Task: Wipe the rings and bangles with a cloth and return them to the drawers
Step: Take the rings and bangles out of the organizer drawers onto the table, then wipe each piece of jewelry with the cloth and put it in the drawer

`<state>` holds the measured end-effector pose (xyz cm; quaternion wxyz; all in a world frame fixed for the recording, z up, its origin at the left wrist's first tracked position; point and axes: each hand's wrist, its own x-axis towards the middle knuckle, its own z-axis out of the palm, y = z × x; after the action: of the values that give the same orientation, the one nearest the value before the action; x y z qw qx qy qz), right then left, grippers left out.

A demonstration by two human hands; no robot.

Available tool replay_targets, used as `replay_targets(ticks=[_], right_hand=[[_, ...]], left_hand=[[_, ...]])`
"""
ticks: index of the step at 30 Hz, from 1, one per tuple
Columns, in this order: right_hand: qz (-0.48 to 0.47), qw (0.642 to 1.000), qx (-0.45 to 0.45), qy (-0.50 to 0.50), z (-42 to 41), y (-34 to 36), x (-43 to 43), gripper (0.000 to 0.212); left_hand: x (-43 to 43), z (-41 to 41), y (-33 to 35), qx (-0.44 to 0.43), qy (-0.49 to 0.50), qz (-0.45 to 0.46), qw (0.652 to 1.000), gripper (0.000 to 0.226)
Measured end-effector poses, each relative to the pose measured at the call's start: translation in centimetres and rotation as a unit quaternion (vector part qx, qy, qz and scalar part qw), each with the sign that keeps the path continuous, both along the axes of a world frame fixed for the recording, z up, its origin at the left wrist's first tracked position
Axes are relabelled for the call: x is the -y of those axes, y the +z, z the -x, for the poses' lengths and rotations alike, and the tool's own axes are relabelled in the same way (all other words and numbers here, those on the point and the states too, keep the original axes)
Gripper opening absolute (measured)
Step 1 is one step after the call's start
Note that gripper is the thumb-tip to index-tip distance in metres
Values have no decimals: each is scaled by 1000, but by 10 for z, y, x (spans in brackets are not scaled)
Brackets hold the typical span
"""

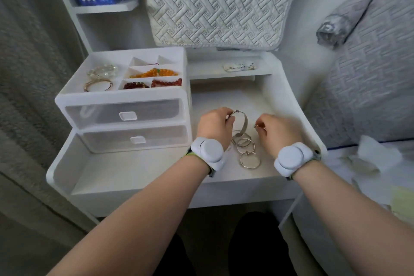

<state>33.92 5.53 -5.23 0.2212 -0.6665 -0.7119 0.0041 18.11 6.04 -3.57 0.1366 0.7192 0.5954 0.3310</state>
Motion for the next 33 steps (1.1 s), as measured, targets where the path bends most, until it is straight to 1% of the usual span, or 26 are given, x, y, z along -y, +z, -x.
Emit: replay_targets(ticks=[2, 4, 8, 12, 15, 20, 23, 24, 26, 27, 30, 33], right_hand=[[11, 999, 34, -5, 1, -1, -4, 18], [28, 999, 39, -8, 2, -3, -7, 19], [52, 998, 21, -8, 1, -5, -11, 21], [64, 998, -19, 7, -5, -3, -16, 25], [35, 998, -55, 3, -7, 1, -19, 27], [-5, 995, -97, 10, -8, 14, -28, 25], [-36, 994, -101, 15, -7, 25, -36, 23], [-46, 994, -100, 16, -7, 29, -40, 23], [-53, 993, -101, 17, -6, 40, -46, 24], [-55, 993, -100, 18, -6, 44, -51, 25], [-57, 994, -89, 29, -10, 55, -70, 27], [-49, 997, -41, 38, -10, 61, -89, 33]], left_hand=[[-11, -6, 2, 4, 2, 27, 1000, 28], [-20, -11, 4, 13, 8, 50, 999, 26], [-35, -18, 6, 2, 19, 79, 997, 24], [-43, -22, 4, 3, 24, 96, 995, 23], [-49, -23, 1, 3, 25, 103, 994, 24], [-56, -21, 0, -34, 30, 105, 994, 25], [-59, -21, 0, -50, 30, 115, 992, 25], [-60, -21, 0, -58, 28, 123, 990, 22], [-62, -20, 0, -75, 26, 139, 987, 7], [-64, -20, 0, -86, 27, 146, 985, 5], [-67, -20, -3, -105, 27, 163, 981, 12], [-69, -20, -5, -118, 25, 166, 979, 23]])
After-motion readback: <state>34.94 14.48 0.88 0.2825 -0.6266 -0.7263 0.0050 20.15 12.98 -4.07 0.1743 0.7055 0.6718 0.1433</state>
